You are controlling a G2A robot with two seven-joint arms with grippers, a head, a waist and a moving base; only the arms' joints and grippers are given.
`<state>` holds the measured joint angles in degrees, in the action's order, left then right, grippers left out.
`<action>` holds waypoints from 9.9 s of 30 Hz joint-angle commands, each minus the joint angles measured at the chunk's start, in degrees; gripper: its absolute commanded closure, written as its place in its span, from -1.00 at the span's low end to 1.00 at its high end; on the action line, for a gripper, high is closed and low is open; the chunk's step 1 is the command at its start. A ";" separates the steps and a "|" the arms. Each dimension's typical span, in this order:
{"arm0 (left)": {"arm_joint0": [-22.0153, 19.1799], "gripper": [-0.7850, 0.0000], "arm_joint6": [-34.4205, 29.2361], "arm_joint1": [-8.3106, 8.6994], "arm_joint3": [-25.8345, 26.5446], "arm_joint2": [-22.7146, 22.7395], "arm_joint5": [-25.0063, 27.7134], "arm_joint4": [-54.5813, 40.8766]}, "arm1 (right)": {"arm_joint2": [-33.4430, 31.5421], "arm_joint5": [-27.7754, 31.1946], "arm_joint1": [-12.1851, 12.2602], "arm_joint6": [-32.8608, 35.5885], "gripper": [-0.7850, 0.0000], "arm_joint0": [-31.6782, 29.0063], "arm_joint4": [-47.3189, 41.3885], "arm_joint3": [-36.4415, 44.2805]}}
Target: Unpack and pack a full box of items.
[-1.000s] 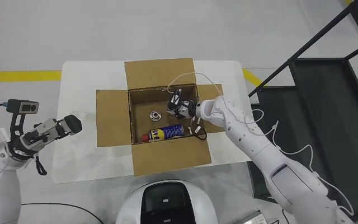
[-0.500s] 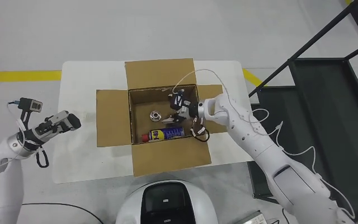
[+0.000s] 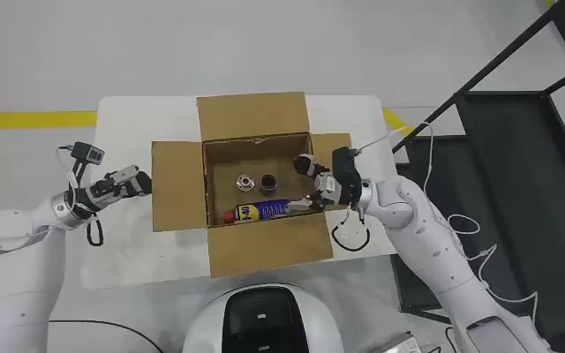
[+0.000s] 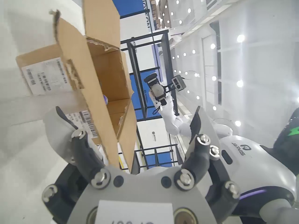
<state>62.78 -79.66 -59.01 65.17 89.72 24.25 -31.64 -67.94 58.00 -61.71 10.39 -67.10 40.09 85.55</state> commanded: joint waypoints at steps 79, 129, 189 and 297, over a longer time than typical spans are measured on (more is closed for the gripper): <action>-15.36 -1.00 13.58 -5.39 -1.45 -27.78 6.63 15.10 | 3.68 -15.71 1.34 28.35 -1.00 1.74 -29.99 -5.32; -26.00 -1.00 55.72 -7.61 -16.07 -29.90 16.19 48.65 | -12.90 -33.33 5.16 38.69 -1.00 -12.37 -59.71 -2.37; -33.48 -1.00 26.72 -14.85 -30.99 -33.21 27.11 10.48 | -7.81 -49.96 3.11 51.56 -1.00 -13.89 -86.52 -6.48; -29.71 -1.00 18.27 1.25 -8.42 -49.37 18.66 -4.01 | -0.40 -40.65 -2.99 30.83 -1.00 3.69 -66.57 -14.82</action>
<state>32.81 -61.82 -57.96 56.75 39.66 42.49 -33.68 -68.37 17.76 -64.70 41.23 -63.52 -26.88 70.61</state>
